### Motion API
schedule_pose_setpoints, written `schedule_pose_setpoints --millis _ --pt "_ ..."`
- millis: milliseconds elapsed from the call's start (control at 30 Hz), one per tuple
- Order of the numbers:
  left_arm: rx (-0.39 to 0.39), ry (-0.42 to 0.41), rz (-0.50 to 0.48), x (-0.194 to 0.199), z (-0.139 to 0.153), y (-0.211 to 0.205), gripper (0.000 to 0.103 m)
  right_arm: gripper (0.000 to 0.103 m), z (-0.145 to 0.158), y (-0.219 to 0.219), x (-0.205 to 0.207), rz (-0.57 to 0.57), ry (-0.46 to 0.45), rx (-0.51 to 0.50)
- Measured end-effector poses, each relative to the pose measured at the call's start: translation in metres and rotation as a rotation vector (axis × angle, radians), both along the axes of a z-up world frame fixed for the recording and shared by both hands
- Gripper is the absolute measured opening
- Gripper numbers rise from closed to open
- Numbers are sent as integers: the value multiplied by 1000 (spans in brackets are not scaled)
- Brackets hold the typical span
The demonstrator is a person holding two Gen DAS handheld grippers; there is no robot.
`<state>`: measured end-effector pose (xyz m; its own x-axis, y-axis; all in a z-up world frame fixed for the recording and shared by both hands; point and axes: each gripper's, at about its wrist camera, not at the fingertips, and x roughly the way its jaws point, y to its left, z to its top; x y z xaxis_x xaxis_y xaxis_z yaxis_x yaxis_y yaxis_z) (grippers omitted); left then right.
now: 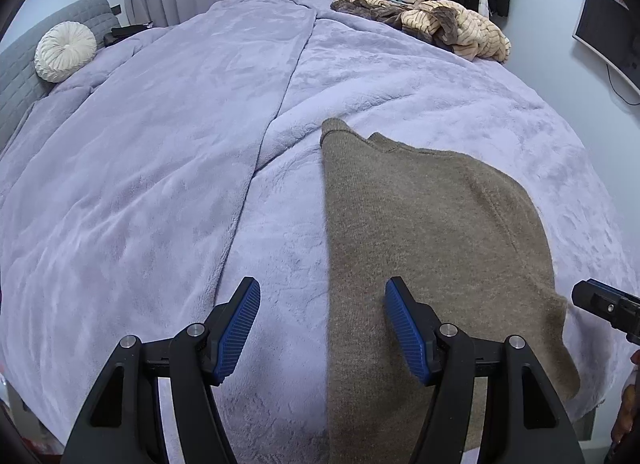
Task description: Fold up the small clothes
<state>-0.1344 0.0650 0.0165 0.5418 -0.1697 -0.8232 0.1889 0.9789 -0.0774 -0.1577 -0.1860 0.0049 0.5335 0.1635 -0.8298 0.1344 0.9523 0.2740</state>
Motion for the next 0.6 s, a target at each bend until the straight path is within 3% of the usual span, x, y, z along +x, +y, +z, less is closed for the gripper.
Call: schedule_pose_setpoints --millis 267,367,433,600 --pt "-4 -19 1 -1 24 -7 66 83 22 25 10 4 31 -84" --pt "2 -12 7 -3 25 -9 67 95 27 35 11 15 34 -115" --pt "10 -16 12 -4 26 -9 96 95 30 39 10 10 33 -132" --pt "34 -34 17 -8 29 -10 97 103 31 41 11 -22 30 -147"
